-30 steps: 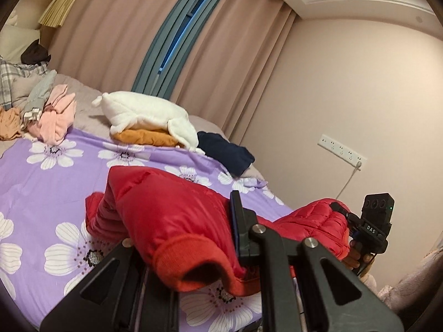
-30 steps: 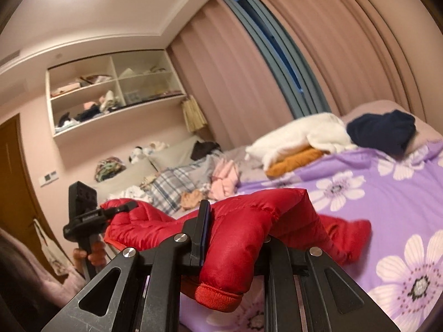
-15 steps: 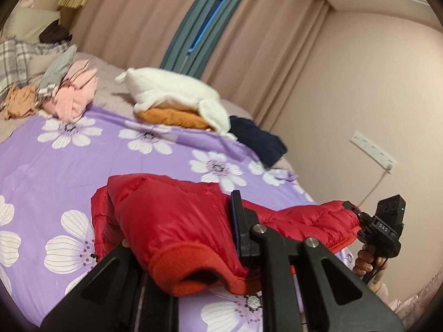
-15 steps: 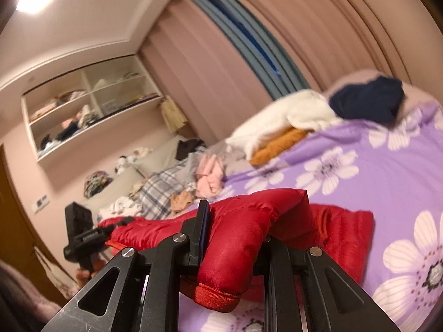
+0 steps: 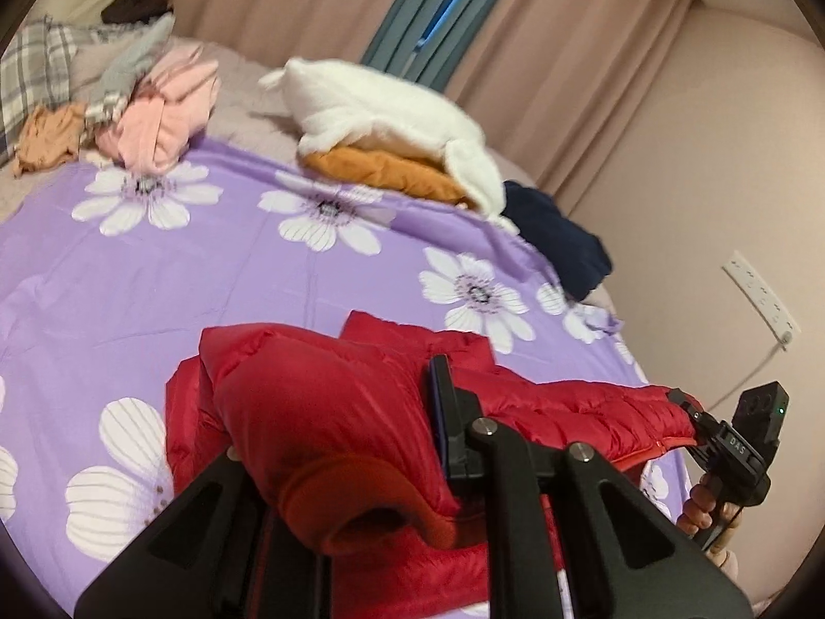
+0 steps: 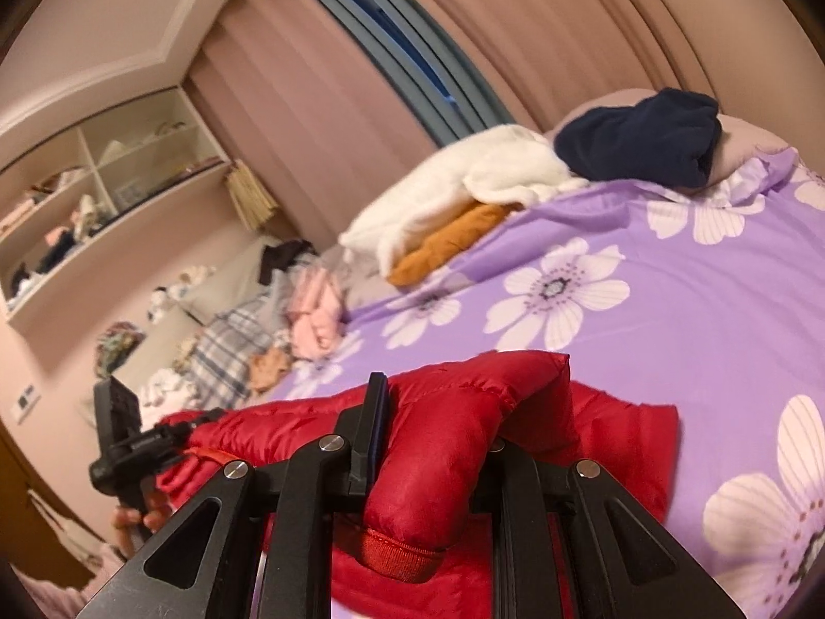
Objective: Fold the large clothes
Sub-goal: 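Lift the hem with both tools and fold it toward the collar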
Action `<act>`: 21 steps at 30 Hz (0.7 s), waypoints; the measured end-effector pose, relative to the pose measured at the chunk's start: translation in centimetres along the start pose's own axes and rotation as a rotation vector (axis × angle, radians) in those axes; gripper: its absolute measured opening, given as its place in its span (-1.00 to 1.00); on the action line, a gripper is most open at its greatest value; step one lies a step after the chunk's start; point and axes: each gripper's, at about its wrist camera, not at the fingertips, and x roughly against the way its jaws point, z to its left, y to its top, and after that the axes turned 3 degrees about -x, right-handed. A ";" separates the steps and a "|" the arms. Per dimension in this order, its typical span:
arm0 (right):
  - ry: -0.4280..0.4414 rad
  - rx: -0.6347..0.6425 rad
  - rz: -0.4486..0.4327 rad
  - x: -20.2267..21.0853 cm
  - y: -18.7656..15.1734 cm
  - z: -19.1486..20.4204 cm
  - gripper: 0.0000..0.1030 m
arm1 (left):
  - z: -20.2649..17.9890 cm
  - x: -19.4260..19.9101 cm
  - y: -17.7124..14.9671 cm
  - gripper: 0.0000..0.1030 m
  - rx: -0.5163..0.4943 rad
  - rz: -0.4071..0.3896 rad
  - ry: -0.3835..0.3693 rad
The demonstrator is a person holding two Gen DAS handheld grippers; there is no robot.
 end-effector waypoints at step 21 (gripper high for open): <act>-0.172 -0.209 0.103 -10.7 0.8 -7.7 -0.64 | 5.4 -14.5 1.3 -0.65 0.095 0.206 0.138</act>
